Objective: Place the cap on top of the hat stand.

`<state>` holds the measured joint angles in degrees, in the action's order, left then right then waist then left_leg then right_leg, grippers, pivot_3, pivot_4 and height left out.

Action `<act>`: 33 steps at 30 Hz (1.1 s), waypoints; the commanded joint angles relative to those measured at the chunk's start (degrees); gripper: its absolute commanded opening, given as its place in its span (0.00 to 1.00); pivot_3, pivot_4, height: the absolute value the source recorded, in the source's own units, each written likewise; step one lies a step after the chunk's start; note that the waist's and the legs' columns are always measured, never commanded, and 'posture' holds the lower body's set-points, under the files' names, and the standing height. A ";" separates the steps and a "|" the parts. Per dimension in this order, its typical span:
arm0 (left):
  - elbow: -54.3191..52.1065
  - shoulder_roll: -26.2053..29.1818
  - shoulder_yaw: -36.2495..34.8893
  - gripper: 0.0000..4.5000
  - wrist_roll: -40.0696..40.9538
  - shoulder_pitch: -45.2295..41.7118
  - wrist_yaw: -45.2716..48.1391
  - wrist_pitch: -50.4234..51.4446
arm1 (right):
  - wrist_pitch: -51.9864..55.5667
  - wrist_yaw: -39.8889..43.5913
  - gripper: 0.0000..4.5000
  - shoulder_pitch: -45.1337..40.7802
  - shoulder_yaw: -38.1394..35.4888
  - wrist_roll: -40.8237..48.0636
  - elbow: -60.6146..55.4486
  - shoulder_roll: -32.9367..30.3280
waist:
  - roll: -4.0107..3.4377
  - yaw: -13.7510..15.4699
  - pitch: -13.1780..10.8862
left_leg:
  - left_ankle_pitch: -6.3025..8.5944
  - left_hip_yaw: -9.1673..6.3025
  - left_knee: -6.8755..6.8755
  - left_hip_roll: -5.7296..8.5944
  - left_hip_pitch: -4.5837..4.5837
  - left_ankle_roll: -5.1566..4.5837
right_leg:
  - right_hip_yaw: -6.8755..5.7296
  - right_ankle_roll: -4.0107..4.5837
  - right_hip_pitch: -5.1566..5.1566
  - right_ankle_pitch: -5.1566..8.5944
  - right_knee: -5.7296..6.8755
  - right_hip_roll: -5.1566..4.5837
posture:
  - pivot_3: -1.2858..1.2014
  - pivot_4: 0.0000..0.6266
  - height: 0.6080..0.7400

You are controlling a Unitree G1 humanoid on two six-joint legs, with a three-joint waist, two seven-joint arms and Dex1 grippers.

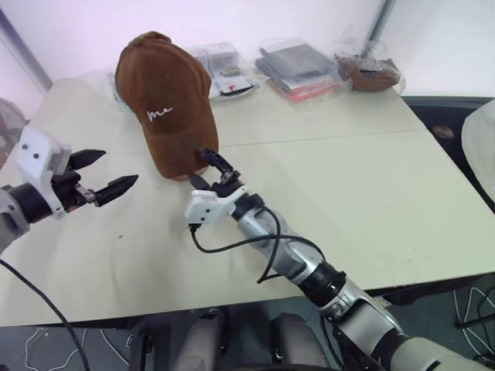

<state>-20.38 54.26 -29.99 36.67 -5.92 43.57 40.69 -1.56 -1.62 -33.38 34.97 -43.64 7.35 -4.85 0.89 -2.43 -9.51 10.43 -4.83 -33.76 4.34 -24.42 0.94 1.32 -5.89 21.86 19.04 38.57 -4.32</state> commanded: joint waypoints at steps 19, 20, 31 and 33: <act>-0.76 -0.61 -1.14 1.00 -0.93 -0.60 -0.44 -1.95 | 6.56 10.26 0.74 -0.02 -3.86 4.25 -2.53 4.04 | 0.00 0.03 0.00 | 0.00 0.00 -0.01 0.00 0.00 0.00 | 0.00 0.00 0.00 0.00 0.02 0.00 | 0.52 0.24 1.00; -0.96 -0.65 -1.26 1.00 -0.88 -0.47 -0.47 -1.84 | 7.43 11.38 0.74 0.11 -4.07 5.05 -2.60 4.40 | 0.00 0.03 0.00 | 0.00 0.00 -0.01 0.00 0.00 0.00 | 0.00 0.00 -0.01 0.00 0.02 0.00 | 0.52 0.24 1.00; 0.08 3.10 -3.61 1.00 0.25 0.31 4.39 -0.84 | 31.17 40.59 0.74 0.51 -17.42 28.56 -18.38 -1.48 | -0.01 0.27 -0.01 | 0.03 -0.02 -0.04 0.00 0.00 -0.05 | -0.03 0.00 -0.05 0.00 0.01 -0.04 | 0.52 0.24 1.00; 0.70 4.26 -3.90 1.00 0.71 -0.18 5.59 -0.79 | 35.02 44.18 0.74 -0.31 -21.28 33.16 -21.70 -4.60 | -0.02 0.43 -0.02 | 0.05 -0.01 -0.05 0.01 -0.01 -0.08 | -0.03 0.00 -0.06 0.00 0.00 -0.08 | 0.52 0.24 1.00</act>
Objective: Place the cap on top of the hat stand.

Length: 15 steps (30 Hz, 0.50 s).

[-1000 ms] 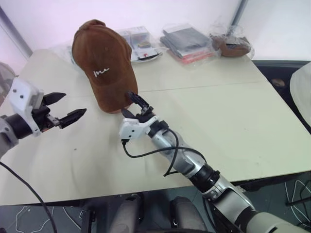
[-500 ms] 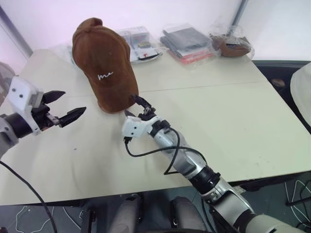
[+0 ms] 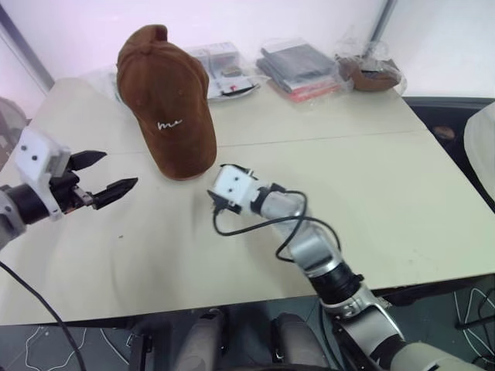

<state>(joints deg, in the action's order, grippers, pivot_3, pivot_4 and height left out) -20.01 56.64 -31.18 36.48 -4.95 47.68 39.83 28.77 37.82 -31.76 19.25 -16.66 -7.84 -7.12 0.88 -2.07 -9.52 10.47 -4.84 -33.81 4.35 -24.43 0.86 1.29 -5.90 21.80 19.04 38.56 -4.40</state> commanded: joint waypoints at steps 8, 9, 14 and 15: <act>6.34 8.07 -3.27 1.00 2.03 -5.84 8.43 -0.69 | 17.68 14.69 0.74 -12.41 -23.67 26.13 -7.62 -15.61 | -0.06 -0.07 -0.07 | 0.03 0.02 0.02 0.00 -0.04 -0.05 | 0.00 0.01 0.03 0.00 -0.04 -0.05 | 0.52 0.24 1.00; 7.47 9.00 -3.07 1.00 2.51 -7.08 9.43 -0.51 | 18.99 15.96 0.74 -14.00 -25.53 28.66 -6.62 -17.47 | -0.08 -0.05 -0.09 | 0.04 0.03 0.03 0.00 -0.04 -0.07 | 0.00 0.01 0.02 0.00 -0.09 -0.06 | 0.52 0.24 1.00; 10.77 12.17 -2.26 1.00 5.22 -10.42 15.33 1.11 | 24.93 20.79 0.74 -20.41 -31.07 39.70 -2.11 -24.01 | -0.12 -0.19 -0.14 | 0.07 0.05 0.05 0.00 -0.05 -0.11 | 0.01 0.01 -0.04 0.00 -0.17 -0.09 | 0.52 0.24 1.00; 11.13 12.63 -2.05 1.00 5.37 -10.57 16.38 1.14 | 26.15 22.02 0.74 -21.35 -31.53 41.91 -1.61 -25.18 | -0.18 -0.29 -0.17 | 0.07 0.06 0.05 0.00 -0.06 -0.13 | 0.01 0.01 -0.06 0.00 -0.18 -0.10 | 0.52 0.24 1.00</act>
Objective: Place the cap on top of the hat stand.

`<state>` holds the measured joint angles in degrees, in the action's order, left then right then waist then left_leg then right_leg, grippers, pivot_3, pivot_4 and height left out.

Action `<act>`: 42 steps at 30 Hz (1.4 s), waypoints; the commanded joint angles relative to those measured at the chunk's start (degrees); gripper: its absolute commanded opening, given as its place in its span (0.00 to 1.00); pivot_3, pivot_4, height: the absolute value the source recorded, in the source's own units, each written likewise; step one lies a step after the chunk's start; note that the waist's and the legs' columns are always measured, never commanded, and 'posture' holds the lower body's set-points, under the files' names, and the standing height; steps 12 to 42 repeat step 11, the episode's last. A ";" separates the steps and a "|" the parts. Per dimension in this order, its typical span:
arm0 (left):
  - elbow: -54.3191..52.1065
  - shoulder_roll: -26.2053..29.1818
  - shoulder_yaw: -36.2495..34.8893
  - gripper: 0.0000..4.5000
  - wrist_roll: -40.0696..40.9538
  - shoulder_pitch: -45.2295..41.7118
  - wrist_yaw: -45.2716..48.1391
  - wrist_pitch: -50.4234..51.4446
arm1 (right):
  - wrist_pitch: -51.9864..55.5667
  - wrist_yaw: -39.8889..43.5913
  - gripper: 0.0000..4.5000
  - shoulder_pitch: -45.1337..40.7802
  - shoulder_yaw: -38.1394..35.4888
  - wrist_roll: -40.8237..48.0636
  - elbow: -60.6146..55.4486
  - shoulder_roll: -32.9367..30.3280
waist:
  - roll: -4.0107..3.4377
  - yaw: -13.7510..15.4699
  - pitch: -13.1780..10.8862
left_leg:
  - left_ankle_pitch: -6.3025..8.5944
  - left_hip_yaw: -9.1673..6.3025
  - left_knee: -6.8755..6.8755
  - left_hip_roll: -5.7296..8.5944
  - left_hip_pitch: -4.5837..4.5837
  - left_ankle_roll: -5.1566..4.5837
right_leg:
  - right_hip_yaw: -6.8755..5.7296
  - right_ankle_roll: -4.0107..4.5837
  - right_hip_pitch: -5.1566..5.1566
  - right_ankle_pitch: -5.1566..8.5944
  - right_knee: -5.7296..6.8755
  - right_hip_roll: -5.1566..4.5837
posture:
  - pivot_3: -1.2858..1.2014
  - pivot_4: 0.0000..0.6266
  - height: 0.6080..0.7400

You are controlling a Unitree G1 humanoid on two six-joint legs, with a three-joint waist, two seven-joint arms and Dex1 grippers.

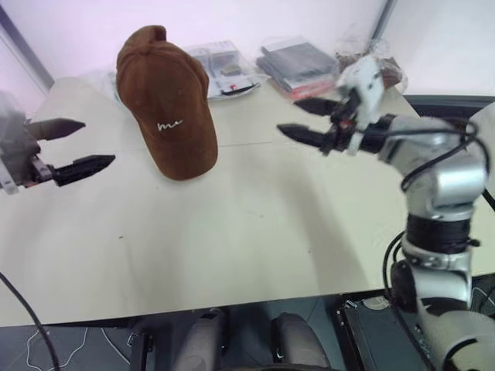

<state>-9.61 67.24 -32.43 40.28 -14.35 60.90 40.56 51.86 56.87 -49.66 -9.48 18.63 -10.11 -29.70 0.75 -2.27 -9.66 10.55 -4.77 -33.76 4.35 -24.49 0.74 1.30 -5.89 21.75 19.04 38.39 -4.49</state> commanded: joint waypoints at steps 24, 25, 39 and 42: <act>0.54 2.09 -0.86 1.00 1.39 0.68 7.68 0.61 | 3.56 4.21 0.74 -3.25 0.24 14.16 0.28 -8.98 | -0.07 -0.12 -0.09 | 0.03 0.07 0.00 -0.01 -0.05 -0.05 | 0.04 0.01 -0.11 0.01 -0.03 -0.05 | 0.52 0.24 1.00; 0.54 2.09 -0.86 1.00 1.39 0.68 7.68 0.61 | 3.56 4.21 0.74 -3.25 0.24 14.16 0.28 -8.98 | -0.07 -0.12 -0.09 | 0.03 0.07 0.00 -0.01 -0.05 -0.05 | 0.04 0.01 -0.11 0.01 -0.03 -0.05 | 0.52 0.24 1.00; 0.54 2.09 -0.86 1.00 1.39 0.68 7.68 0.61 | 3.56 4.21 0.74 -3.25 0.24 14.16 0.28 -8.98 | -0.07 -0.12 -0.09 | 0.03 0.07 0.00 -0.01 -0.05 -0.05 | 0.04 0.01 -0.11 0.01 -0.03 -0.05 | 0.52 0.24 1.00; 0.54 2.09 -0.86 1.00 1.39 0.68 7.68 0.61 | 3.56 4.21 0.74 -3.25 0.24 14.16 0.28 -8.98 | -0.07 -0.12 -0.09 | 0.03 0.07 0.00 -0.01 -0.05 -0.05 | 0.04 0.01 -0.11 0.01 -0.03 -0.05 | 0.52 0.24 1.00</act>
